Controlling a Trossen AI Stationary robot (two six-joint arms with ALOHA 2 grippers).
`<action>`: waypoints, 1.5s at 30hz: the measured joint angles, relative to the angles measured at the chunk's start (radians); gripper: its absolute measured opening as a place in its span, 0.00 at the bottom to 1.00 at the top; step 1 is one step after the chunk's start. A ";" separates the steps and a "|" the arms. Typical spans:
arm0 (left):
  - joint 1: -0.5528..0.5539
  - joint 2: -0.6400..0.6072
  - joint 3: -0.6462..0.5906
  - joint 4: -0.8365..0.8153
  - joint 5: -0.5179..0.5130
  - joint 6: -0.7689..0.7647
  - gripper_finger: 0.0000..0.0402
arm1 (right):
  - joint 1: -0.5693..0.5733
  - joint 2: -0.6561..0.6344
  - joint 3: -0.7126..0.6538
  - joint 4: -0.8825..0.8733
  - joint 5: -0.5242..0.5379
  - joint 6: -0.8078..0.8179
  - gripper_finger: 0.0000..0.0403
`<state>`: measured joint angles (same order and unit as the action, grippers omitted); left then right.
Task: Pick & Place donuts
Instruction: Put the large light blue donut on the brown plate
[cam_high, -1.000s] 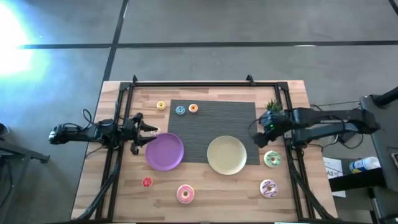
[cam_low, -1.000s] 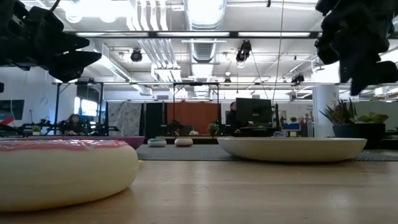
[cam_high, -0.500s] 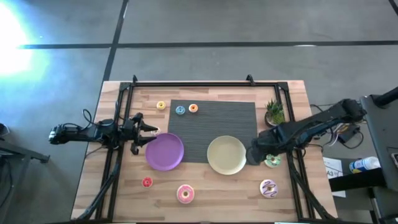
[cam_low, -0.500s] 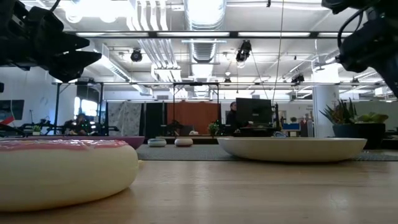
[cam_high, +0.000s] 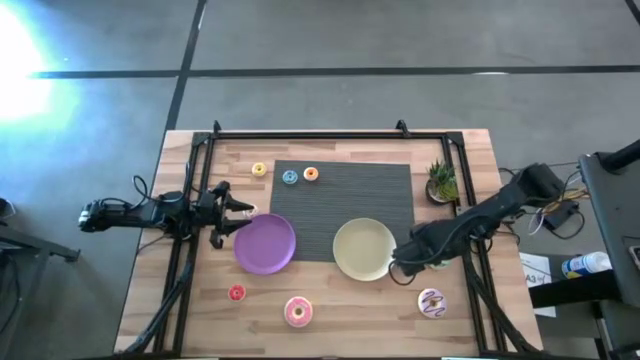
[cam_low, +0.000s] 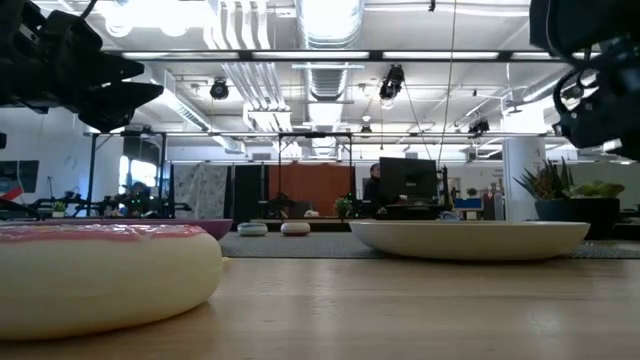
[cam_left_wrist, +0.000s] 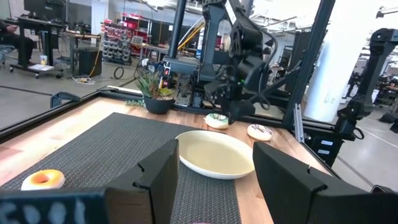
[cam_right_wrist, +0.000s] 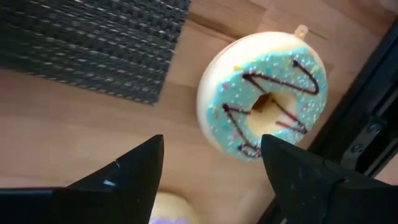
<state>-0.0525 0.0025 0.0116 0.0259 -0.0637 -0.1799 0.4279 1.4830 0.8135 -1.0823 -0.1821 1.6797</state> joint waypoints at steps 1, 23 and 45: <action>0.000 0.000 0.000 0.000 0.000 0.000 0.45 | 0.000 0.013 -0.001 0.002 0.001 -0.010 0.63; -0.001 0.004 0.000 0.000 -0.001 0.000 0.45 | 0.000 0.027 -0.117 0.129 0.048 -0.176 0.34; -0.001 0.017 0.000 0.000 -0.001 0.000 0.45 | -0.115 0.173 0.331 0.220 0.257 -0.997 0.04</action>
<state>-0.0532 0.0193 0.0116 0.0261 -0.0647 -0.1802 0.3130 1.6561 1.1441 -0.8619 0.0752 0.6827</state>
